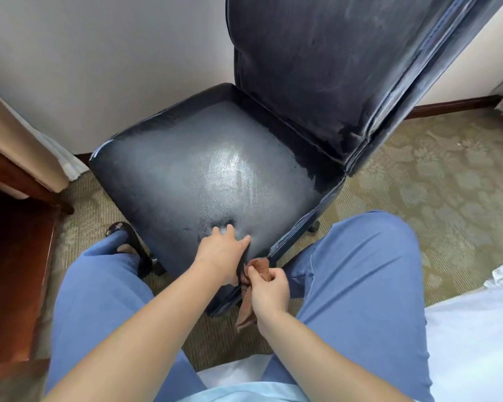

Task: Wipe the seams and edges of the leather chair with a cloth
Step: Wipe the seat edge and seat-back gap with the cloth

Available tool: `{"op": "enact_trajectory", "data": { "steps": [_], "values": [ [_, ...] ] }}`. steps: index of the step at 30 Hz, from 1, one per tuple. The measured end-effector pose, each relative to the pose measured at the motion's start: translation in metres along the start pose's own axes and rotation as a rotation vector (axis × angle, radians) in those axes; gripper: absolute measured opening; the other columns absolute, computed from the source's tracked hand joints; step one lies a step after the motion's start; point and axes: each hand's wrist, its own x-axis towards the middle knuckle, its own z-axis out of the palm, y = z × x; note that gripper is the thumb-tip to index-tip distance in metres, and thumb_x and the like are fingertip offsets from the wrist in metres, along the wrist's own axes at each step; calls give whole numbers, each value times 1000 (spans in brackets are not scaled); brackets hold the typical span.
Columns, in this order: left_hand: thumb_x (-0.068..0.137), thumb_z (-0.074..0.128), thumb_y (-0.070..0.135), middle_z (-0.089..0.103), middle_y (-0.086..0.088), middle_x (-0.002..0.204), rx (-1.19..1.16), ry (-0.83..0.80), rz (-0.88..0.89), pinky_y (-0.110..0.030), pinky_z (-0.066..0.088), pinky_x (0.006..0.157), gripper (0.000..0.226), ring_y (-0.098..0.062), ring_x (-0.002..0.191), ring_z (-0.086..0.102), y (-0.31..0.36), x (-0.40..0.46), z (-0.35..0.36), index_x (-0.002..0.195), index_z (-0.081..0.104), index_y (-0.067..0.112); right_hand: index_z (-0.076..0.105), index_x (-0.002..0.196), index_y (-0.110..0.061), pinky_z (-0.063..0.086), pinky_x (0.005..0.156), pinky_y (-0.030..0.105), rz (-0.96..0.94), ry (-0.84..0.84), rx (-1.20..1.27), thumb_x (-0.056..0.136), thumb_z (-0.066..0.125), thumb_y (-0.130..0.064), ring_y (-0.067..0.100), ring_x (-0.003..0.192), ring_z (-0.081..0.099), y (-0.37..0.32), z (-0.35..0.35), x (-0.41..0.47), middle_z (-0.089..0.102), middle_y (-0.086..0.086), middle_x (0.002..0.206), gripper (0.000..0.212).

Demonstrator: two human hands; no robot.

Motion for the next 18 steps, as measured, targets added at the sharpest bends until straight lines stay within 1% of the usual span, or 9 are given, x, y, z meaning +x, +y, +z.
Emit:
{"op": "enact_trajectory", "data": {
  "steps": [2, 7, 10, 14, 18],
  "values": [
    [73, 77, 48, 31, -11, 141, -17, 8, -3, -41, 48, 88, 101, -34, 125, 38, -1, 2, 0, 152, 16, 31, 55, 89, -16, 37, 58, 27, 0, -12, -16, 85, 66, -31, 13, 71, 55, 3, 4, -4, 63, -1, 84, 18],
    [74, 78, 45, 20, -13, 150, -19, -6, -9, -42, 47, 93, 104, -37, 133, 29, 1, -1, 2, 153, 12, 30, 55, 94, -16, 39, 70, 27, 29, 126, 124, 85, 66, -30, 21, 81, 58, -20, -4, 20, 63, 1, 90, 20],
    [73, 78, 45, 23, -14, 149, -4, -7, -8, -42, 48, 92, 105, -37, 131, 32, 1, -1, 1, 153, 12, 29, 54, 94, -17, 42, 73, 28, 37, 73, 70, 86, 65, -32, 22, 82, 57, -17, -5, 19, 62, 1, 89, 21],
    [73, 78, 45, 23, -15, 149, 12, -15, -8, -41, 48, 91, 106, -38, 131, 33, 2, 0, -1, 153, 11, 28, 55, 93, -16, 41, 69, 27, 39, 0, 3, 86, 64, -32, 19, 79, 58, -2, 1, 7, 64, 2, 89, 20],
    [74, 77, 45, 24, -16, 147, 15, 0, -7, -40, 47, 89, 106, -36, 128, 36, 3, -1, -1, 153, 9, 30, 54, 92, -17, 39, 69, 26, 51, 104, 76, 84, 67, -32, 20, 78, 57, -19, -2, 21, 63, 1, 88, 21]
  ]
}}
